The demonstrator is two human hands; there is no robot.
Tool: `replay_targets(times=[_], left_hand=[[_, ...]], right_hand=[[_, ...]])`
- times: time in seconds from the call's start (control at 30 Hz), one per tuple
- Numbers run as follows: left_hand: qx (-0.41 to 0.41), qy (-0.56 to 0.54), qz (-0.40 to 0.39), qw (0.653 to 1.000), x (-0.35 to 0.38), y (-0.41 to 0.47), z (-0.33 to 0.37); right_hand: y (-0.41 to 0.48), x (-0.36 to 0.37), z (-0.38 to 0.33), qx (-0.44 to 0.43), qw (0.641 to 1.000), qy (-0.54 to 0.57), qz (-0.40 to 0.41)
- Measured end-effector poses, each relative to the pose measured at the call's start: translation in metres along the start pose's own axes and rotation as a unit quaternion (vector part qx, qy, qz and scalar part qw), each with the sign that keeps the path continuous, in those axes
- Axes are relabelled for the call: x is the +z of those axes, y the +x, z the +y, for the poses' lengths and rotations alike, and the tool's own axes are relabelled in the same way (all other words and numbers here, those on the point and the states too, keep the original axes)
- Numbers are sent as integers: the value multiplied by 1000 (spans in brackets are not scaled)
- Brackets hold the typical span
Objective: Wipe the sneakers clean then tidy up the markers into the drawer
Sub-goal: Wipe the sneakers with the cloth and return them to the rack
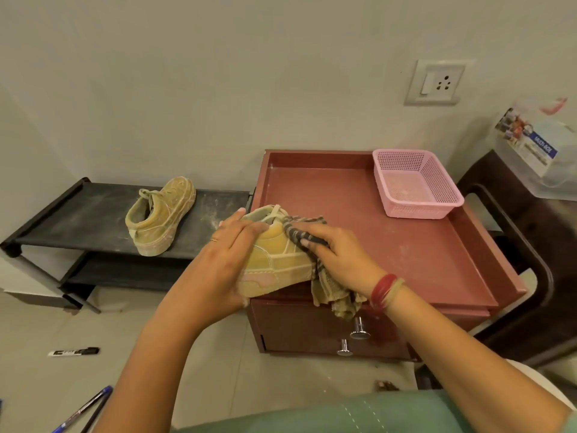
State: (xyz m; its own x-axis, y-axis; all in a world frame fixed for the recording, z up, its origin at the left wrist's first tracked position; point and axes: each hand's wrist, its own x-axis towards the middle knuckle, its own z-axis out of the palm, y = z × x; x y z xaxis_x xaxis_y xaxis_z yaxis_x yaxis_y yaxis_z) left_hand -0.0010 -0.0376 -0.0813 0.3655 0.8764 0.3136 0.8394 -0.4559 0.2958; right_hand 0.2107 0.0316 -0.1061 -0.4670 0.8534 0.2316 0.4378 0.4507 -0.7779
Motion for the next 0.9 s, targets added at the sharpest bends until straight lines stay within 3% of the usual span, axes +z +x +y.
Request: replay_targets(times=[0.1, 0.2, 0.27, 0.37, 0.43, 0.53, 0.67, 0.83, 0.9], left_hand=[[-9, 16, -2, 1000, -1, -1, -2], [-14, 37, -7, 999, 1, -1, -5], [-24, 52, -7, 998, 1, -1, -5], [-31, 77, -9, 997, 2, 0, -5], [-29, 80, -12, 996, 4, 0, -5], [-28, 84, -12, 996, 10, 1, -1], [14, 130, 7, 991, 17, 6, 1], [17, 114, 27, 993, 20, 9, -5], [18, 127, 25, 991, 21, 9, -6]], right_hand=[[-8, 2, 1, -15, 998, -43, -34], [-3, -22, 31, 87, 984, -153, -36], [-6, -35, 42, 116, 978, -172, 31], [-11, -38, 41, 113, 974, -117, 158], [-15, -27, 33, 79, 987, -90, 106], [-26, -5, 35, 12, 987, -154, -44], [-22, -24, 59, 83, 980, -183, -9], [-30, -13, 44, 6, 981, -182, -65], [-26, -13, 54, 40, 983, -175, -28]])
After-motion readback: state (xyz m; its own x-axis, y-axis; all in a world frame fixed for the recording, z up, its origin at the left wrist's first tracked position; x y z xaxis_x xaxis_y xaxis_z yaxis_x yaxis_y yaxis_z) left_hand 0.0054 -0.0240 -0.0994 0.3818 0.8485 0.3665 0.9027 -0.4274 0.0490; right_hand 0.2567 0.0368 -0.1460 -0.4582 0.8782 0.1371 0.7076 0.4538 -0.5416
